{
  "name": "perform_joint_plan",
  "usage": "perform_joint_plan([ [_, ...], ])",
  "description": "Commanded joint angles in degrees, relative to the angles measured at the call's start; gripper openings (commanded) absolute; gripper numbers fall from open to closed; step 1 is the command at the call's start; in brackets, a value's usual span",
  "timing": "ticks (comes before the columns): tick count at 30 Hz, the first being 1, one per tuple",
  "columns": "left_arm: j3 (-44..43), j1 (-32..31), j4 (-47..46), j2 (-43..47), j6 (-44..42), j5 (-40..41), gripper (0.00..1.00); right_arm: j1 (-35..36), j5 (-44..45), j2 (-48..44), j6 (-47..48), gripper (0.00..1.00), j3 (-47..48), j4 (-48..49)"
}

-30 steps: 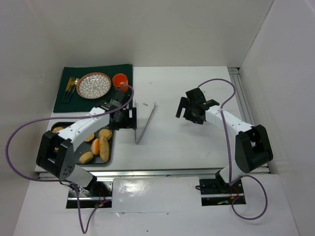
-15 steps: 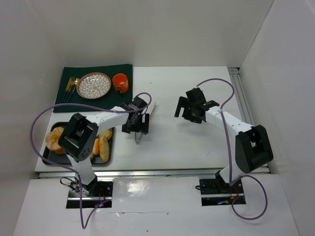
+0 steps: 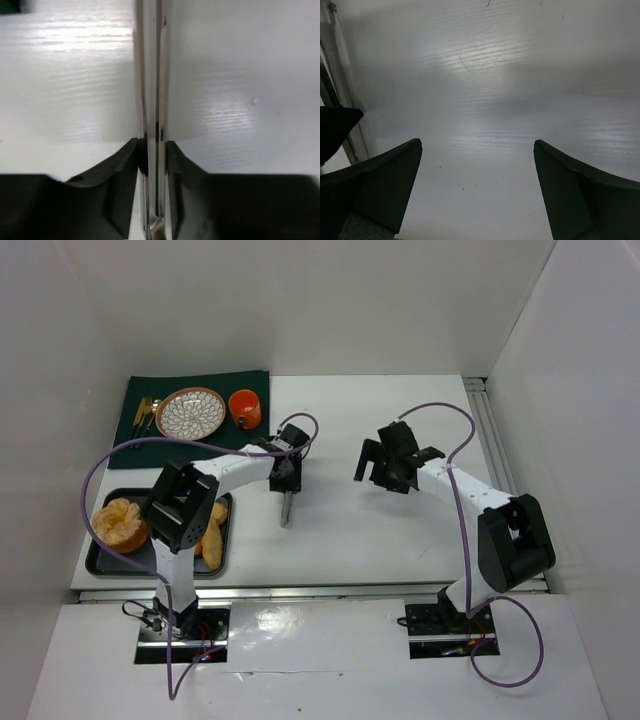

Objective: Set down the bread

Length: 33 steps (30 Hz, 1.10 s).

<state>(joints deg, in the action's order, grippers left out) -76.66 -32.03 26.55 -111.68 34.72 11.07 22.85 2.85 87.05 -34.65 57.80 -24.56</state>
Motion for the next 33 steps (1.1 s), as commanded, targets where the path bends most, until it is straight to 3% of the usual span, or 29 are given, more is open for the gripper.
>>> perform_joint_plan([
  [1, -0.9, -0.2, 1.9, 1.8, -0.7, 3.1, 0.38, 0.2, 1.2, -2.8, 0.2, 1.00, 0.0, 1.6],
  [2, -0.9, -0.2, 2.9, 3.0, -0.7, 3.1, 0.23, 0.2, 1.2, -3.5, 0.2, 1.00, -0.5, 1.6],
  [3, -1.5, -0.2, 4.1, 5.7, -0.7, 3.8, 0.17, 0.2, 1.2, -3.5, 0.2, 1.00, -0.5, 1.6],
  [8, -3.0, -0.8, 17.5, 16.3, -0.4, 4.5, 0.01, 0.2, 1.9, -3.5, 0.2, 1.00, -0.5, 0.9],
  [12, -1.4, -0.8, 27.0, 27.0, 5.5, 5.0, 0.01, 0.2, 1.9, -4.1, 0.2, 1.00, -0.5, 1.4],
  [14, -0.1, -0.8, 38.2, 32.6, 10.5, 7.2, 0.02, 0.2, 1.9, -4.1, 0.2, 1.00, -0.5, 1.4],
  [19, -0.1, 2.5, 51.8, 40.9, 18.6, 10.9, 0.13, 0.2, -0.5, -4.1, 0.8, 1.00, -0.5, 2.8],
  [23, 0.6, 8.6, 51.9, 46.2, 15.8, 5.3, 0.15, 0.7, -1.8, -4.1, 1.3, 1.00, -0.5, 3.5],
  [28, 1.4, 16.2, 51.9, 47.4, 14.8, 4.7, 0.19, 0.7, -2.4, -3.0, 1.3, 1.00, -0.5, 4.5],
  [33, 0.1, 22.0, 51.9, 45.6, 14.1, 7.6, 0.36, 0.7, -3.5, -1.9, 1.3, 1.00, -0.5, 5.6],
])
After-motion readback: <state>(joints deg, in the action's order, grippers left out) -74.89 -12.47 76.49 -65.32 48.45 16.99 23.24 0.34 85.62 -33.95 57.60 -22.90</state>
